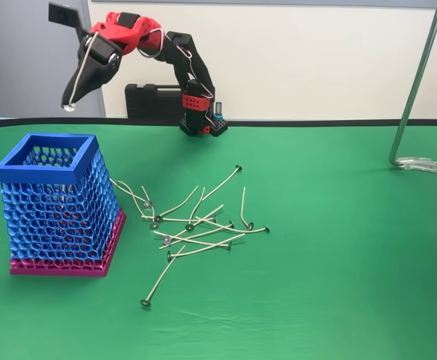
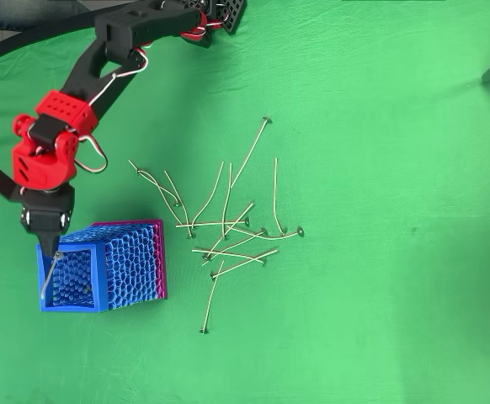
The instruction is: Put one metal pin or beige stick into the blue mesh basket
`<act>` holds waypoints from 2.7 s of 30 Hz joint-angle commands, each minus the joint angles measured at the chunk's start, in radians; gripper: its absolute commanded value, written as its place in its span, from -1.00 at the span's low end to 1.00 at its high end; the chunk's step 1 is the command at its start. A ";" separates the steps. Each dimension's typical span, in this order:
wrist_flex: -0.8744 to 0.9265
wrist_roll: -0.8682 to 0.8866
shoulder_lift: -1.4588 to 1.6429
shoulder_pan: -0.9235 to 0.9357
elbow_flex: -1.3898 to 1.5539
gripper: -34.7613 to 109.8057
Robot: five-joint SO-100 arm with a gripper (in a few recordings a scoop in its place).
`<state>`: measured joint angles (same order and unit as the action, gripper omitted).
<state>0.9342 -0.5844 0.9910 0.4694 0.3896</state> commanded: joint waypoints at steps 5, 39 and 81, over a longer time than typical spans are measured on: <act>-0.155 -0.046 -0.087 0.020 -0.072 -0.51; -0.253 0.006 -0.049 0.025 -0.028 -0.35; -0.083 0.376 1.796 -0.413 2.052 -0.51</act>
<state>0.8498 -0.2255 2.7105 0.0690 2.3393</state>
